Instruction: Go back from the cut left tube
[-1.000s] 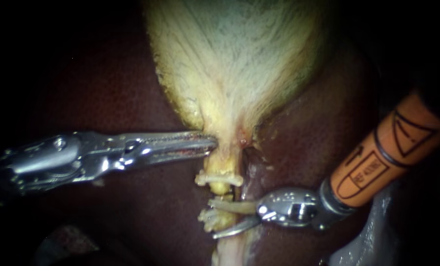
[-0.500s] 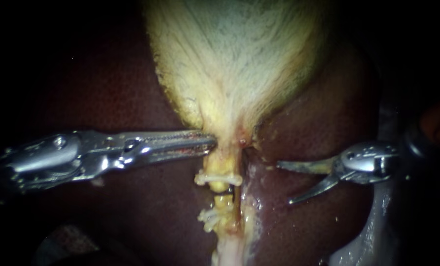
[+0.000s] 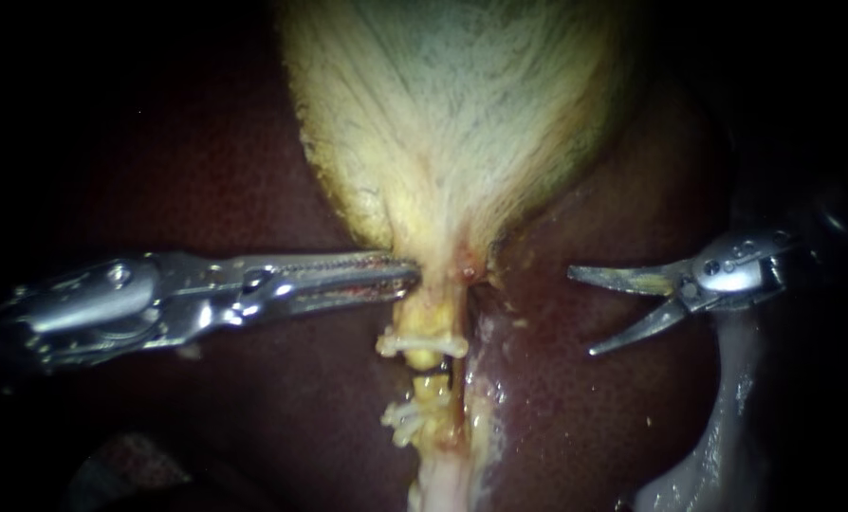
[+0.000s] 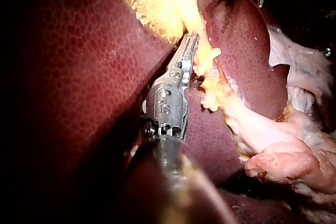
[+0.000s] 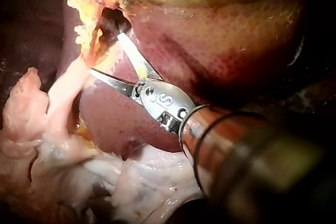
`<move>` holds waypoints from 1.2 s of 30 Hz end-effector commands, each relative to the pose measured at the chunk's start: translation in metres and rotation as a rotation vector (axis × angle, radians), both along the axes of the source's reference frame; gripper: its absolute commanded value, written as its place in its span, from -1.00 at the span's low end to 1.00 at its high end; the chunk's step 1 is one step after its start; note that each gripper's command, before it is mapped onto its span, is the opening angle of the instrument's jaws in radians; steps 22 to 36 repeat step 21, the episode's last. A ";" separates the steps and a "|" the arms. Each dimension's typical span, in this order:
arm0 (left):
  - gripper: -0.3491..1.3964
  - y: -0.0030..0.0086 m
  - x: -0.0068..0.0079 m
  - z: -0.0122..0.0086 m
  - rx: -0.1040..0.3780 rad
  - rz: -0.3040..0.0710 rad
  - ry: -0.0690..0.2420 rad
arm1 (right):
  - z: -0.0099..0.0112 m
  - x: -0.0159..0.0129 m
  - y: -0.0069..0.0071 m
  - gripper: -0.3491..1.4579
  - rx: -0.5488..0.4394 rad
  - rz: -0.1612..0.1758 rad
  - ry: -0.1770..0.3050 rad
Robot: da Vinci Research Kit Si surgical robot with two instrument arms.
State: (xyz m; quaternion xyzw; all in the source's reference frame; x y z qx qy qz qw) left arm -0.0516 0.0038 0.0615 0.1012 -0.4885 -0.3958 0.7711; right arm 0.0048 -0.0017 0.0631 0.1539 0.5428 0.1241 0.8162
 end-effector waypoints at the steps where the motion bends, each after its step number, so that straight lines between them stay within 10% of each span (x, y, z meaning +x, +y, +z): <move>1: -0.56 -0.0001 -0.0001 0.0003 -0.007 0.004 -0.003 | 0.0000 0.0001 0.0000 0.93 -0.004 -0.002 0.000; 36: -0.56 -0.0012 -0.0011 0.0016 0.003 0.018 -0.001 | 0.0002 0.0002 -0.0001 0.97 -0.026 -0.013 0.004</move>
